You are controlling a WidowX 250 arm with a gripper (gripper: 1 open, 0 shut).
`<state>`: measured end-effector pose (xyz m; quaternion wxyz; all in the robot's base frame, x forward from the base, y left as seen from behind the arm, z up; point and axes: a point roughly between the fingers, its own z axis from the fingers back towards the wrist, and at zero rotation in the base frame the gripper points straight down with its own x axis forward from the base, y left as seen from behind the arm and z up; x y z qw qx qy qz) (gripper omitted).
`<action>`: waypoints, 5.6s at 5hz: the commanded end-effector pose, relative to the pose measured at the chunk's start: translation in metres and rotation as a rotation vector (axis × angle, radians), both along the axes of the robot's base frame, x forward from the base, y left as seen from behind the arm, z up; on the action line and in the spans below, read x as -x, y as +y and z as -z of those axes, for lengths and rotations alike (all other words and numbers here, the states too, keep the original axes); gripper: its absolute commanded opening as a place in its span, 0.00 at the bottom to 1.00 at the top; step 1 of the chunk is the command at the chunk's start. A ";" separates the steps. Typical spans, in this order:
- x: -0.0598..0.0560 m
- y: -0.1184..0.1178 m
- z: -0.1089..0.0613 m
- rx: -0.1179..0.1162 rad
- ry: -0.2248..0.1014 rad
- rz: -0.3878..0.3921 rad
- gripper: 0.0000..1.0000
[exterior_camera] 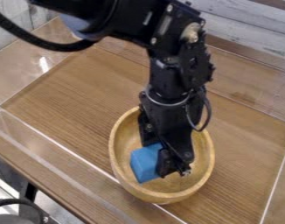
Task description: Remove the blue block from inside the brown bowl and put it on the table
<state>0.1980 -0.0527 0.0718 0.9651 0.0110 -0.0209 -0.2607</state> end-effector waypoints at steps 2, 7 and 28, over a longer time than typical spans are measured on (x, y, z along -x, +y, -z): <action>-0.012 0.002 -0.021 0.020 -0.069 -0.007 0.00; -0.010 0.003 -0.035 0.055 -0.099 -0.002 0.00; -0.037 0.137 0.023 -0.026 -0.165 -0.212 1.00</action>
